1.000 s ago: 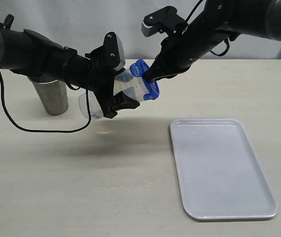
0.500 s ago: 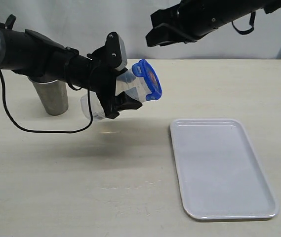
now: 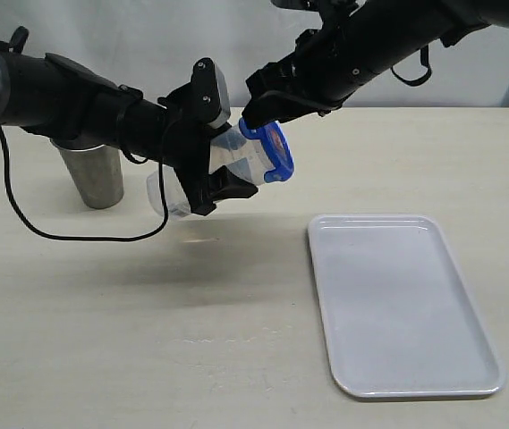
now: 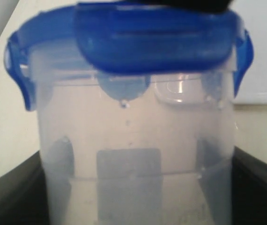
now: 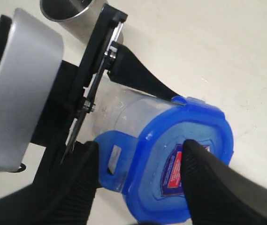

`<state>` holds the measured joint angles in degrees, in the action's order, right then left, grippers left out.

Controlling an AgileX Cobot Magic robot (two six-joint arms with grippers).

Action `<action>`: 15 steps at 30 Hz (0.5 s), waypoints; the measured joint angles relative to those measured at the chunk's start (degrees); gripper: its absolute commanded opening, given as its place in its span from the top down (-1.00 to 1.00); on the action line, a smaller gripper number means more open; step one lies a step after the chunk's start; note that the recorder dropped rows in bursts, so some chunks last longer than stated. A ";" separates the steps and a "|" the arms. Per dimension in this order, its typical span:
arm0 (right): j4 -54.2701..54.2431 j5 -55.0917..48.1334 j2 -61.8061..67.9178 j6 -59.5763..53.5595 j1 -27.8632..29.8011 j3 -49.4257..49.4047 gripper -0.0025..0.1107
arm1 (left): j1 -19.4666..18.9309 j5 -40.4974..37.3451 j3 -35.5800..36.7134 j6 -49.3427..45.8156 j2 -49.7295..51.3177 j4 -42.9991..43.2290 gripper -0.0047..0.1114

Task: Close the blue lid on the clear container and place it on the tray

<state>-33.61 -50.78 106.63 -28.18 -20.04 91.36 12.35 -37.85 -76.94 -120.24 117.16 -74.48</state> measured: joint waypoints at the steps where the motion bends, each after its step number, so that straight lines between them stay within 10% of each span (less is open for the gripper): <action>1: 0.00 0.00 0.00 0.14 0.00 0.00 0.05 | 0.00 0.00 0.00 0.00 0.00 0.00 0.92; 15: 5.45 1.63 1.21 0.92 -3.88 -0.22 0.35 | -0.10 0.14 0.00 0.00 0.00 0.64 0.92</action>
<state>-28.16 -49.15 107.84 -27.26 -23.92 91.15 12.25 -37.71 -76.94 -120.24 117.16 -73.84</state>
